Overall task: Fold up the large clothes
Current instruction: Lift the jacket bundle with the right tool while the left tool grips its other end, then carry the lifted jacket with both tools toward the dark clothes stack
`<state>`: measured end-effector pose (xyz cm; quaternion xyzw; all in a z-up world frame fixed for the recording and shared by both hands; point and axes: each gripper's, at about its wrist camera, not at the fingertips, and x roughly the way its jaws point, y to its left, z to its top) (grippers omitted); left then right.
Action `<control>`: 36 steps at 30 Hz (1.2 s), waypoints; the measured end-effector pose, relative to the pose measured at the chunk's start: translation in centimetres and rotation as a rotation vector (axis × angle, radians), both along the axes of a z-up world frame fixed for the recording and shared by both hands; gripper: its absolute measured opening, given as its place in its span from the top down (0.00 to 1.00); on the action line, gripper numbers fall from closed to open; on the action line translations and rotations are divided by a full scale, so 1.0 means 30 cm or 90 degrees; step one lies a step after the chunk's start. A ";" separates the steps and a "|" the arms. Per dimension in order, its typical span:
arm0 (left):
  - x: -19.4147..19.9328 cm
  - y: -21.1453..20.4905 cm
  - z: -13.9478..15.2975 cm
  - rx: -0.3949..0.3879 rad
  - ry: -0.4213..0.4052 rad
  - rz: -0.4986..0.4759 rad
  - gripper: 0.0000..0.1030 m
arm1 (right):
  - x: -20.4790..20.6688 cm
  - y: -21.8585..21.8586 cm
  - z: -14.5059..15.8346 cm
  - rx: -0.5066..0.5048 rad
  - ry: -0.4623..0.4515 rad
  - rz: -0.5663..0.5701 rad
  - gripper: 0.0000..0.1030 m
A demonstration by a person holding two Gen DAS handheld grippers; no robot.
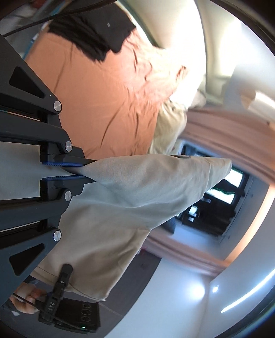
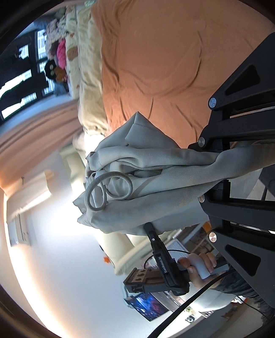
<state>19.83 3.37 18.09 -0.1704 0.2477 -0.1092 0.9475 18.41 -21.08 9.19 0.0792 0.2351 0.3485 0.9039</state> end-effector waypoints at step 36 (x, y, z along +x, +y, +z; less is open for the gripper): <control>-0.048 1.195 0.018 0.110 0.001 0.284 0.94 | 0.656 0.874 -0.071 -0.053 0.029 0.279 0.92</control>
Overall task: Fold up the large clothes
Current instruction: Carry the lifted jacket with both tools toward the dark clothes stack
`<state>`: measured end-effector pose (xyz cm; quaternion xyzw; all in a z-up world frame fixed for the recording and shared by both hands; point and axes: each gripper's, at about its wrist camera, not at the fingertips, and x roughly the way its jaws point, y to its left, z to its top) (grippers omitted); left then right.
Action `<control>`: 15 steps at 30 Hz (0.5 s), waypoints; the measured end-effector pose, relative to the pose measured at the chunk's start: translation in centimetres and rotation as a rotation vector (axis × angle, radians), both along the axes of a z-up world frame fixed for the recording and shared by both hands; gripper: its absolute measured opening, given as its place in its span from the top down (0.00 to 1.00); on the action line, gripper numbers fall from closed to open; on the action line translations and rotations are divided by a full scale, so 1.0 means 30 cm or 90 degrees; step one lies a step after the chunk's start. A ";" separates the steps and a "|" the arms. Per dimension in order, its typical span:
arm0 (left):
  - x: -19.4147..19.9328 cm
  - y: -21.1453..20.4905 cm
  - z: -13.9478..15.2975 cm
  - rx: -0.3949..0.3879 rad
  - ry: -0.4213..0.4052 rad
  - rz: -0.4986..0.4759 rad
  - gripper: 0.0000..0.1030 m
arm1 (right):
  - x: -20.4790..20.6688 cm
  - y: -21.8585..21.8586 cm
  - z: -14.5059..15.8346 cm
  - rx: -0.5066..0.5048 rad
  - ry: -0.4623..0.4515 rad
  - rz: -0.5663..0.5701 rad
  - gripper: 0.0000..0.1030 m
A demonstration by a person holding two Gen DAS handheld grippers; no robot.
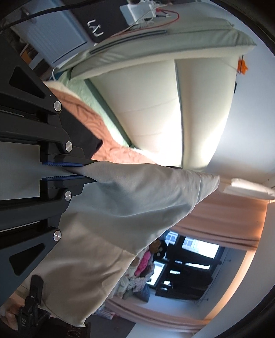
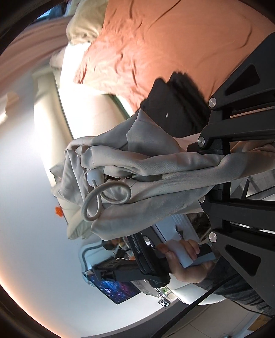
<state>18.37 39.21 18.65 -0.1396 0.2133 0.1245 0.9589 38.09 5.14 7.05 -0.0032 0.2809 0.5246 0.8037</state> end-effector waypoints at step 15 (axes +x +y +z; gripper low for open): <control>0.173 0.276 0.000 0.056 0.041 0.104 0.94 | 0.306 0.220 -0.108 0.041 0.092 0.074 0.92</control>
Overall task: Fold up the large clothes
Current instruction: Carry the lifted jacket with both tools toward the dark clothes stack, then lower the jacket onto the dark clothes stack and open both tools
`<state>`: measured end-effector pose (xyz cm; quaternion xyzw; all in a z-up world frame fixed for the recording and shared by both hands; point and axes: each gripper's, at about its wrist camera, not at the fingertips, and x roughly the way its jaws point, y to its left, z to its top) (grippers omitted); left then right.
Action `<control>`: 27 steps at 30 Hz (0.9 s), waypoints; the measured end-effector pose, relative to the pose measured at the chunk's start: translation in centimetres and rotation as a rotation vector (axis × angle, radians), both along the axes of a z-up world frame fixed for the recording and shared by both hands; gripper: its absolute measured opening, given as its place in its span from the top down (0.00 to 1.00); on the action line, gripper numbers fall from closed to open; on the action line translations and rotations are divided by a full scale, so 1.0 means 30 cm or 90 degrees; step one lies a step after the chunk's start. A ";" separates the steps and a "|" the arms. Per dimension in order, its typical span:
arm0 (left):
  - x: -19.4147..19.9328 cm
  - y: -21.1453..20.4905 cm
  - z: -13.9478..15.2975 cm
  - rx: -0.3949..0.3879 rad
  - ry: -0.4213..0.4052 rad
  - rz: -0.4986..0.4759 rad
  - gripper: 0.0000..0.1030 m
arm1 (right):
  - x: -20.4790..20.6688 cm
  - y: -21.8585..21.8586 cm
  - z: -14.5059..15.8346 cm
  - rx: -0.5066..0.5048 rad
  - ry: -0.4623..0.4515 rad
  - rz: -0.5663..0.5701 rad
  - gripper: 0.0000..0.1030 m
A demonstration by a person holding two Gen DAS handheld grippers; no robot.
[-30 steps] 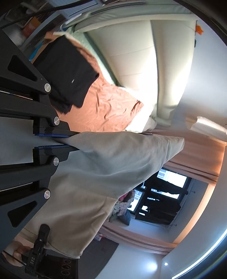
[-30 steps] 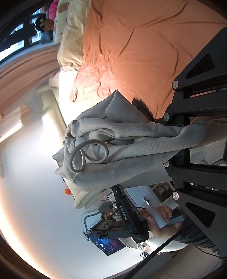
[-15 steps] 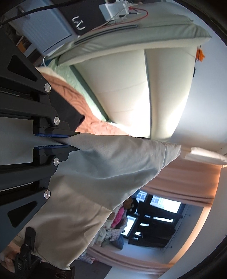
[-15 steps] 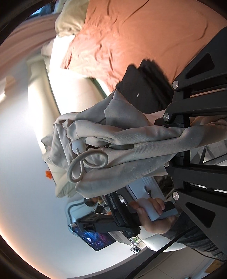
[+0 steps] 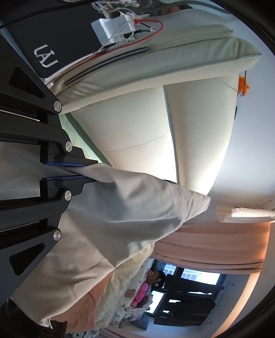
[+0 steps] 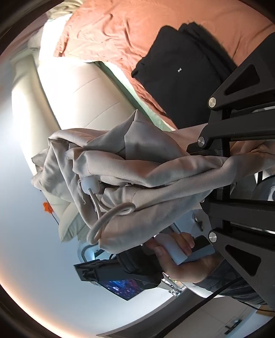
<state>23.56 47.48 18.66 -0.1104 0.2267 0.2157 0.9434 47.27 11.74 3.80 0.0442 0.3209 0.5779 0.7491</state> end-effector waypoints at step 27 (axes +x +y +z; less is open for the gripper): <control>0.008 -0.008 -0.623 -0.137 0.134 0.085 0.41 | 0.634 -0.513 -0.608 -0.026 0.276 -0.205 0.86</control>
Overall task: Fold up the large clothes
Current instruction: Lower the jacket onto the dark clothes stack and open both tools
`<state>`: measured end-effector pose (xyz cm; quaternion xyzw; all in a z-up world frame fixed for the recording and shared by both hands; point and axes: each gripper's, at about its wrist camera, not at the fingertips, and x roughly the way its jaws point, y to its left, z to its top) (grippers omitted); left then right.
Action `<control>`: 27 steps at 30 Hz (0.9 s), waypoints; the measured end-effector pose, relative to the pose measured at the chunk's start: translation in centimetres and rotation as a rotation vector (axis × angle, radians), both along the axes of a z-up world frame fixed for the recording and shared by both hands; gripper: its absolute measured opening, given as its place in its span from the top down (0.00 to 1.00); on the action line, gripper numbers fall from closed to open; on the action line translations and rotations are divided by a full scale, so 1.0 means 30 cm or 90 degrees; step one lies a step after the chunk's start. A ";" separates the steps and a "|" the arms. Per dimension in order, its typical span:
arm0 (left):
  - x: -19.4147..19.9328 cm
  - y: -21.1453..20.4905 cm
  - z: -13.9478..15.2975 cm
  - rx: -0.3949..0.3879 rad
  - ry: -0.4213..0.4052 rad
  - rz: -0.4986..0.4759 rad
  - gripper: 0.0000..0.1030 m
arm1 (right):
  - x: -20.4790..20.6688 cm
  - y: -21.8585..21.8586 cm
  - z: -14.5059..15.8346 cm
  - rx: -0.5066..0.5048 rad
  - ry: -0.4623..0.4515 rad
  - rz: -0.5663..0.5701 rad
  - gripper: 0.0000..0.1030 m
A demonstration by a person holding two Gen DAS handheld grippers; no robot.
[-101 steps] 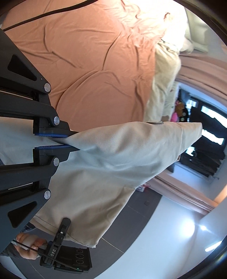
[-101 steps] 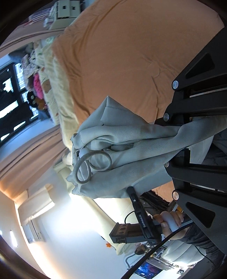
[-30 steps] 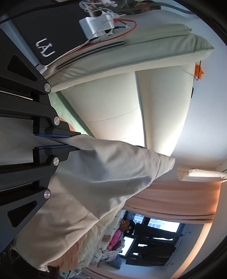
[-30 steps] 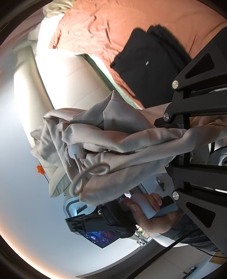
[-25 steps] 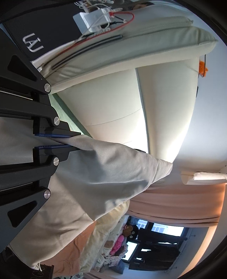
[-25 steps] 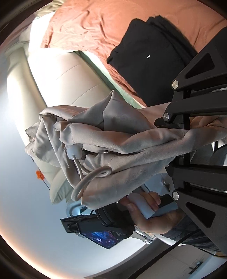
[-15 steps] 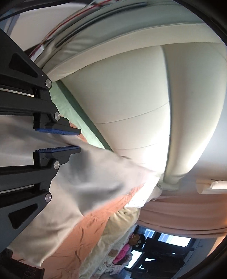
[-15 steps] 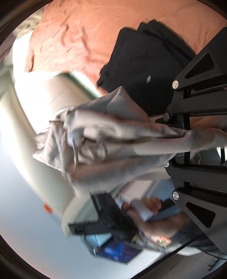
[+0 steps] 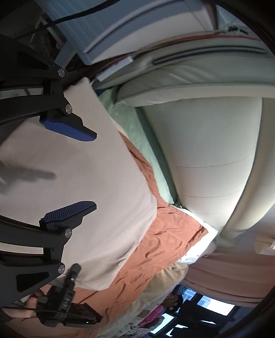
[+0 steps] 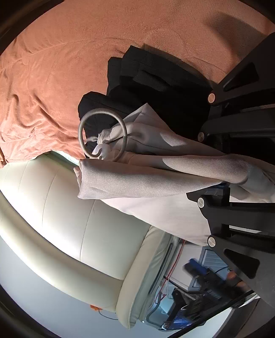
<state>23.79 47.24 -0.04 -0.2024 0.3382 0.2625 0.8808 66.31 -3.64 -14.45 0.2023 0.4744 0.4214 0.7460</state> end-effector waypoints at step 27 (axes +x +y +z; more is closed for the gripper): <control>-0.245 -0.051 -0.274 -0.149 -0.050 0.136 0.26 | 0.041 0.035 0.073 -0.150 -0.096 -0.029 0.37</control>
